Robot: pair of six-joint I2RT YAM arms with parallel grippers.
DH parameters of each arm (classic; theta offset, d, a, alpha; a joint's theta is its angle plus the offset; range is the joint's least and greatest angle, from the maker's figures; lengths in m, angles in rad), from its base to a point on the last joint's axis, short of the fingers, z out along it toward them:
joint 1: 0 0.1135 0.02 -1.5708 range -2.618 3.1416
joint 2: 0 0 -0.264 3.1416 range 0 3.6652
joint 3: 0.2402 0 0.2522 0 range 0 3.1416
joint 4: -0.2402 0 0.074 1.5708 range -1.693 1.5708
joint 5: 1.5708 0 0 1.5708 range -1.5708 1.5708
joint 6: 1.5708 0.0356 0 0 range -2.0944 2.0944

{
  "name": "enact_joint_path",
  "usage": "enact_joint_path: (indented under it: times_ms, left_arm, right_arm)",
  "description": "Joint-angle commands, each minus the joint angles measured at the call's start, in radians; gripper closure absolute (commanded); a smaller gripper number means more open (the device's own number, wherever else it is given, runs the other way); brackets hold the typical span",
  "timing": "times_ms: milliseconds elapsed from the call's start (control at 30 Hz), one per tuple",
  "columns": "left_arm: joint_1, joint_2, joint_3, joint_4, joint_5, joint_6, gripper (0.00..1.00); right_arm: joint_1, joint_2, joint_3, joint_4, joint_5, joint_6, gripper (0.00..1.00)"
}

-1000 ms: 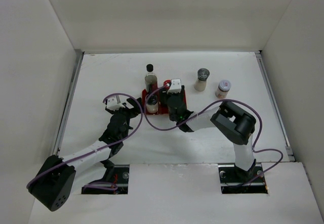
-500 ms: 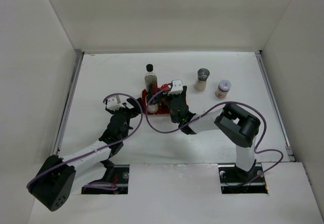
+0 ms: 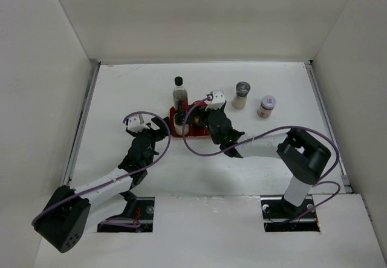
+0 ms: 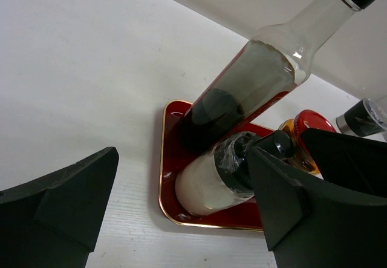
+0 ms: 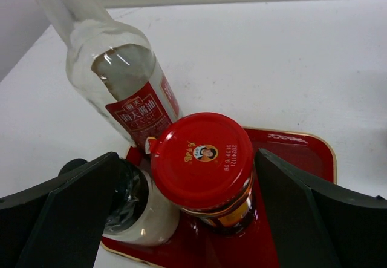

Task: Organize the condiment bottles

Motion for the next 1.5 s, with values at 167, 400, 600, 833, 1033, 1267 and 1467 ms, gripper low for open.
enact_joint_path:
  times_ms: [167,400,600,833,1033,1267,1467]
  left_arm:
    - [-0.006,-0.007,0.007,0.06,0.006,-0.009,0.12]
    - [-0.005,-0.009,0.007,0.058,0.006,-0.009,0.12]
    - [-0.005,-0.006,0.007,0.058,0.006,-0.009,0.12]
    - [-0.003,-0.006,0.007,0.06,0.009,-0.009,0.12]
    - [-0.003,-0.003,0.008,0.06,0.011,-0.009,0.12]
    - [-0.002,-0.003,0.008,0.06,0.012,-0.011,0.12]
    - [0.001,-0.013,0.005,0.055,0.012,-0.011,0.12]
  right_arm:
    - [-0.067,-0.057,0.102,-0.308,-0.089,0.145,0.0]
    - [-0.087,-0.025,0.18,-0.417,-0.151,0.119,0.01]
    - [-0.088,0.011,0.249,-0.528,-0.189,0.093,0.04]
    - [-0.087,0.052,0.314,-0.62,-0.185,0.069,0.18]
    - [-0.097,0.061,0.338,-0.634,-0.175,0.075,0.41]
    - [-0.108,0.066,0.392,-0.557,-0.131,0.063,0.46]
    - [-0.128,0.109,0.444,-0.517,-0.123,0.061,0.47]
